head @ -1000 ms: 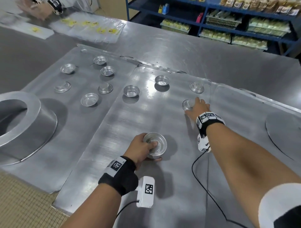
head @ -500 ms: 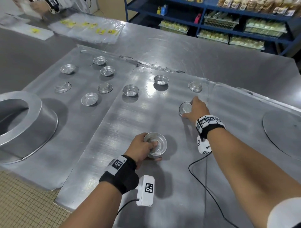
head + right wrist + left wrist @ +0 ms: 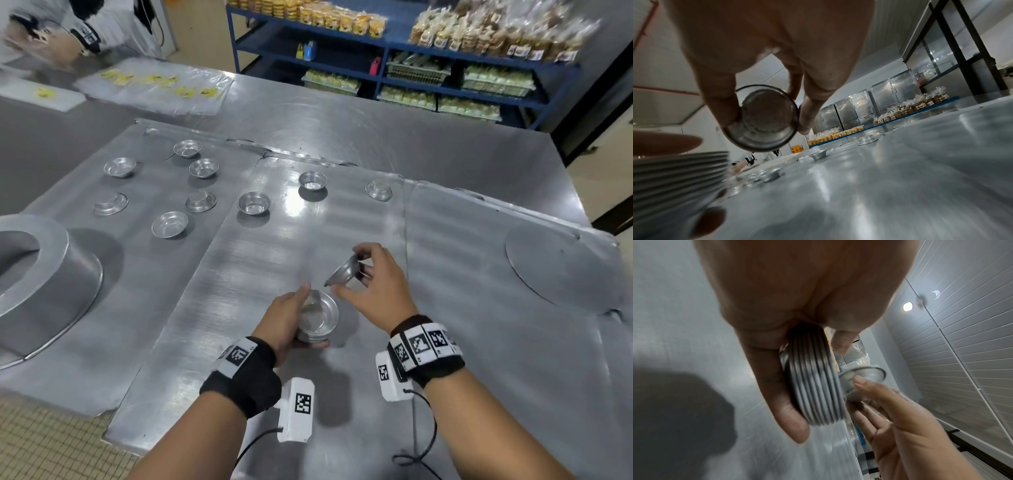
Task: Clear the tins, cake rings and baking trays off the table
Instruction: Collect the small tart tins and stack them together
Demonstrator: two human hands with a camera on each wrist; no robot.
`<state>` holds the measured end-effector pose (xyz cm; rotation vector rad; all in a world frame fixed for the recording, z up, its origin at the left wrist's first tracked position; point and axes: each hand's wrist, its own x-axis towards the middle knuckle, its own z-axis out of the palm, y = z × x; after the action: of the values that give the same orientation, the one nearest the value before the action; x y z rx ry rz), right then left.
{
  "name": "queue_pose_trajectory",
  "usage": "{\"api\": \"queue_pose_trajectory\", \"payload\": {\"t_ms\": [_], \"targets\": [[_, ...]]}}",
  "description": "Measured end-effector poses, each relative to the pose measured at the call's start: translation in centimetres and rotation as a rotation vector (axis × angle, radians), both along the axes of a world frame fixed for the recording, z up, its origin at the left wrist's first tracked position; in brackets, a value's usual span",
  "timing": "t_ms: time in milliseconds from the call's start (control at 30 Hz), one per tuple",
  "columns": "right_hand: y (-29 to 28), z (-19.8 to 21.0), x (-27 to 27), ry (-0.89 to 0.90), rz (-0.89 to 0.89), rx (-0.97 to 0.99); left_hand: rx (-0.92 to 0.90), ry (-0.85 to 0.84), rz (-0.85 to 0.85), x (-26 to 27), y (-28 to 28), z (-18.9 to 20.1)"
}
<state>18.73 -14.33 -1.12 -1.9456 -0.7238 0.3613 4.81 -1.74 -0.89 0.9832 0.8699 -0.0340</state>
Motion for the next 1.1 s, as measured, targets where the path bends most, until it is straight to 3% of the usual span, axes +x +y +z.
{"api": "queue_pose_trajectory", "payload": {"t_ms": [100,300,533,733,933,1100], "targets": [[-1.7,0.1,-3.1,0.087,-0.017,0.102,-0.023,-0.023,-0.075,-0.3,-0.1,0.4],[-3.9,-0.6,-7.2,0.082,-0.015,0.076,0.004,-0.05,-0.214,-0.6,-0.4,0.6],[-4.8,-0.7,-8.6,0.099,0.016,0.051,0.115,-0.054,-0.231,-0.7,-1.5,-0.1],[-6.2,-0.2,-8.2,0.191,0.163,-0.011,0.14,-0.084,-0.278,-1.0,-1.8,-0.2],[-6.9,-0.2,-7.8,0.201,-0.042,-0.085,0.023,-0.084,-0.356,-1.2,-2.4,0.0],[-7.4,0.2,-8.1,0.174,-0.095,-0.177,0.037,-0.078,-0.471,-1.1,-3.6,0.3]]}}
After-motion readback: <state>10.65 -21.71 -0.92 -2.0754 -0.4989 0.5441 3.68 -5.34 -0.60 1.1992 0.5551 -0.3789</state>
